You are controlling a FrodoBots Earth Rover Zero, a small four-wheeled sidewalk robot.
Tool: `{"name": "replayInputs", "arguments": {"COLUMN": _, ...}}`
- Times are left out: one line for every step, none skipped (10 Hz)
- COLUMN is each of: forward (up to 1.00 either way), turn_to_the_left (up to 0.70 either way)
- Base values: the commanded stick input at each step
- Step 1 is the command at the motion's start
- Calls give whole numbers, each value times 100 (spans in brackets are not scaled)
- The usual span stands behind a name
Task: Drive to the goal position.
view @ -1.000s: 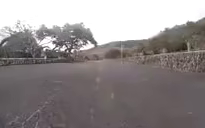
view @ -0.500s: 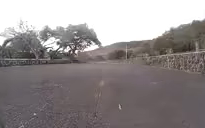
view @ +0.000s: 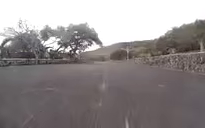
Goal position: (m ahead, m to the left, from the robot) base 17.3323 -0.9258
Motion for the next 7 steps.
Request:
{"name": "replayInputs", "arguments": {"forward": 70, "turn_to_the_left": 0}}
{"name": "replayInputs", "arguments": {"forward": 70, "turn_to_the_left": 0}}
{"name": "replayInputs", "arguments": {"forward": 70, "turn_to_the_left": 0}}
{"name": "replayInputs", "arguments": {"forward": 70, "turn_to_the_left": 0}}
{"name": "replayInputs", "arguments": {"forward": 70, "turn_to_the_left": 0}}
{"name": "replayInputs", "arguments": {"forward": 70, "turn_to_the_left": 0}}
{"name": "replayInputs", "arguments": {"forward": 70, "turn_to_the_left": 0}}
